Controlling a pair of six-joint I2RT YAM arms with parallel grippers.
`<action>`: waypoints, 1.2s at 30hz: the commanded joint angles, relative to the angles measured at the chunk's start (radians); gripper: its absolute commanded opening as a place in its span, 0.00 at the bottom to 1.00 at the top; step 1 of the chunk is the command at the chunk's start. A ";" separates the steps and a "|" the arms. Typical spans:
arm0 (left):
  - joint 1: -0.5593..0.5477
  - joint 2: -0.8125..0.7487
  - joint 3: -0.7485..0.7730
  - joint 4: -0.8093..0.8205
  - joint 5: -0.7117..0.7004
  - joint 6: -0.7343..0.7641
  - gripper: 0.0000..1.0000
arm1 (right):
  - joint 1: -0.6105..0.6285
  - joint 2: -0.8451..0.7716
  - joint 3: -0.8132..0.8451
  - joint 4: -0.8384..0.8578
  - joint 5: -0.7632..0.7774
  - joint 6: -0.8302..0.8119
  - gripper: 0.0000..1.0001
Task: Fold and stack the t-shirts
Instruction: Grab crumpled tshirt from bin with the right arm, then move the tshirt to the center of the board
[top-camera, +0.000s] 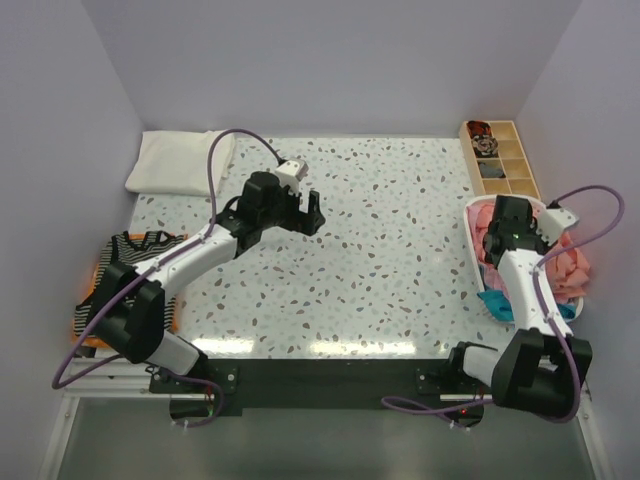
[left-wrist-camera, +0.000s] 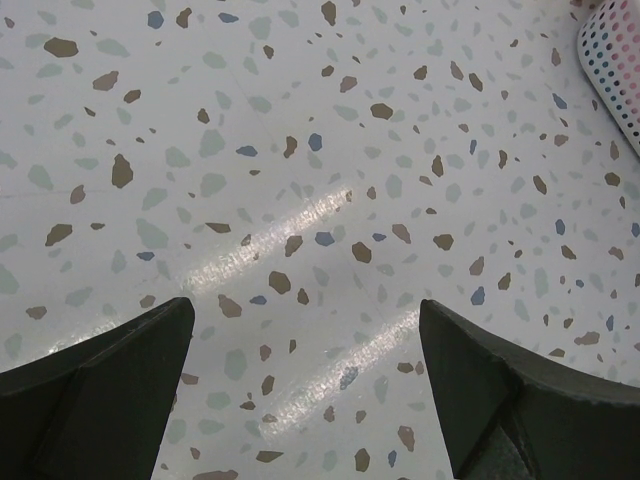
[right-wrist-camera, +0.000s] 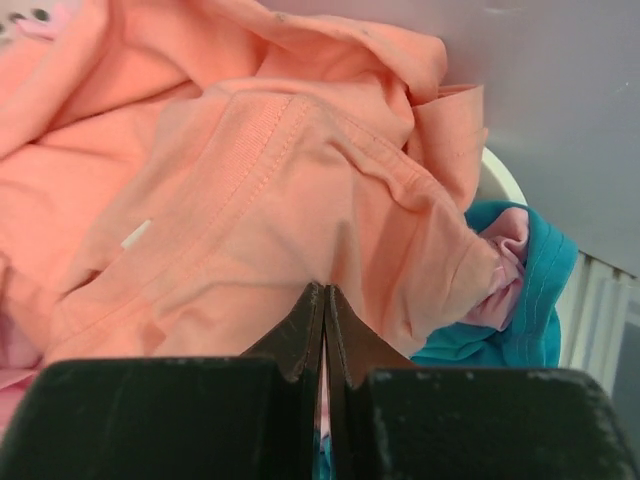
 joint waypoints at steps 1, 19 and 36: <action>0.006 0.008 0.040 0.029 0.018 0.000 1.00 | -0.003 -0.157 -0.039 0.116 -0.052 -0.056 0.00; 0.006 0.006 0.035 0.040 0.016 -0.005 1.00 | 0.000 -0.266 0.121 0.243 -0.978 -0.271 0.00; 0.006 -0.038 0.006 0.054 -0.046 -0.048 1.00 | 0.380 -0.200 0.332 0.326 -1.969 -0.300 0.00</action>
